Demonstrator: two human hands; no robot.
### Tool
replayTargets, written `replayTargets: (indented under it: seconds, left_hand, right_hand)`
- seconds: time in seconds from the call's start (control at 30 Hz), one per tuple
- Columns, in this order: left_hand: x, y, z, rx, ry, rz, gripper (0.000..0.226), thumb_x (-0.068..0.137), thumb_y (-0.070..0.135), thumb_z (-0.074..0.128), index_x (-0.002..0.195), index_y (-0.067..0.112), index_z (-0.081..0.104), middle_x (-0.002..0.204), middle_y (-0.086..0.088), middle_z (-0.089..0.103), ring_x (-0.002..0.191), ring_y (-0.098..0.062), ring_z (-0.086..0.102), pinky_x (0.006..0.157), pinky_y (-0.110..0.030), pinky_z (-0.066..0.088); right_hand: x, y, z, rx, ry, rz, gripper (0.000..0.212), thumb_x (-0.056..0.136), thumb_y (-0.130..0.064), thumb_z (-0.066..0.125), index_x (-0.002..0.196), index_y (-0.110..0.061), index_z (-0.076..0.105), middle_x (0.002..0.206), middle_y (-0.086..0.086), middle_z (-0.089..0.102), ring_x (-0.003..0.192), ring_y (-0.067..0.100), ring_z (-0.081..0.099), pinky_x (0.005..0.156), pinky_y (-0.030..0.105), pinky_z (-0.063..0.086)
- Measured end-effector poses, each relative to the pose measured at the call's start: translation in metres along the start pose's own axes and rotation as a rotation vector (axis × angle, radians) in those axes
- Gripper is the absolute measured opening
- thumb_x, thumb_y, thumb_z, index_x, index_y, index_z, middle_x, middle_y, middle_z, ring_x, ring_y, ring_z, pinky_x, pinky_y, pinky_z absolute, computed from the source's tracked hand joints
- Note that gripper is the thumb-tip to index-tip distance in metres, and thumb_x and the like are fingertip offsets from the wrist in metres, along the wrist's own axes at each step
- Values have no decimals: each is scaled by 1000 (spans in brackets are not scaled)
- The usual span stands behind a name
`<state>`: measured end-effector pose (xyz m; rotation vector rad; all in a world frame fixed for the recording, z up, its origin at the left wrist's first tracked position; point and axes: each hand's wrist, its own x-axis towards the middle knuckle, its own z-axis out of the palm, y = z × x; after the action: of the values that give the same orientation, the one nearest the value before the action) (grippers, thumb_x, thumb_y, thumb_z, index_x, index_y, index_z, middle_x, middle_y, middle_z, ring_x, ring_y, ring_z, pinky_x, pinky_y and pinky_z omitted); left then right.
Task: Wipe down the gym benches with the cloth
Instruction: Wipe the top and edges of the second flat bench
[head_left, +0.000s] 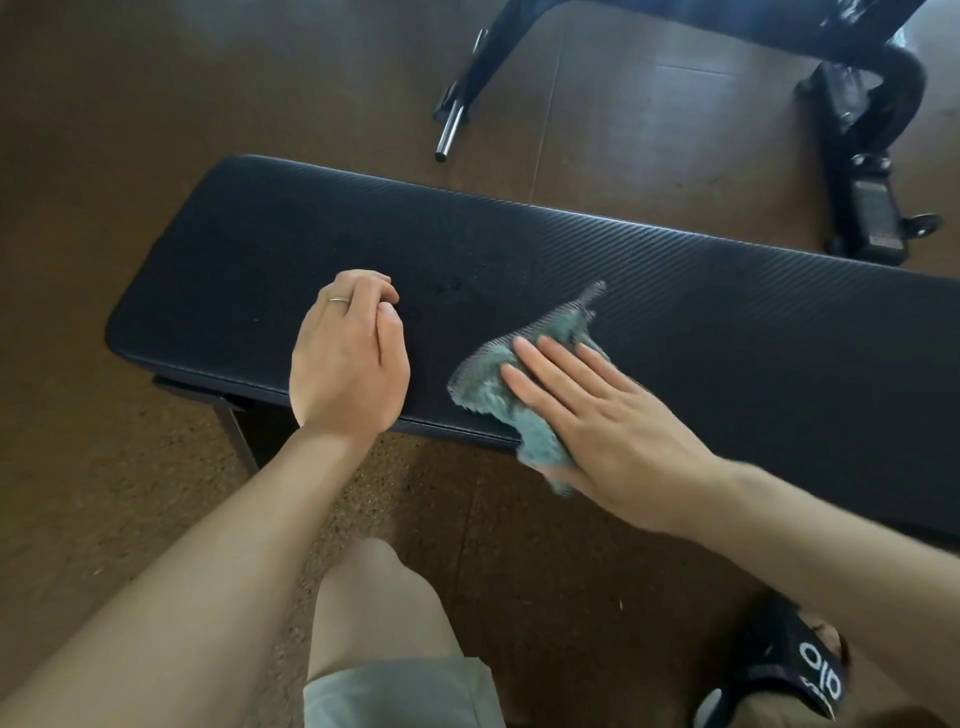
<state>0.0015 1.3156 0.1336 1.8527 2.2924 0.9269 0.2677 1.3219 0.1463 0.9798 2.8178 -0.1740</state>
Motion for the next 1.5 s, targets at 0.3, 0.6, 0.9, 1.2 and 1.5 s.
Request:
replayTargets:
  seconds: [0.3,0.6,0.9,1.2,1.5]
  left_hand:
    - [0,0,0,14,-10,7,24,103,18,35,109,12,58,123,0,61,108,-18,54,87,-37,45]
    - [-2,0,-1,15,-20,33,30,101,24,30,104,13,57,118,-1,61,103,-18,56,85,-33,45]
    - [2,3,-2,30,-39,4,33,102,26,28,110,15,58,123,1,60,109,-15,55,90,-35,48]
    - [0,4,0,71,-37,-23,19,102,18,39,109,15,57,125,2,58,110,-17,53,92,-37,46]
    - [2,8,-3,102,-83,-84,16,101,23,43,110,21,56,126,7,55,114,-13,51,90,-36,46]
  right_hand:
    - [110,-20,-26,101,-3,146,72,108,-57,14,165,-19,-7,173,3,-13,159,18,-15,128,37,-12]
    - [27,-24,-17,72,-93,14,70,106,-59,12,161,-28,-20,167,-5,-29,151,11,-33,124,34,-22]
    - [144,28,-37,142,-41,172,69,108,-57,15,165,-26,-7,173,-2,-13,158,14,-15,128,38,-10]
    - [87,-3,-22,92,12,86,73,104,-58,6,165,-19,-6,173,5,-11,159,21,-15,129,42,-9]
    - [168,74,-39,124,-11,112,66,108,-57,16,165,-30,-3,174,-2,-4,160,15,-7,128,37,-6]
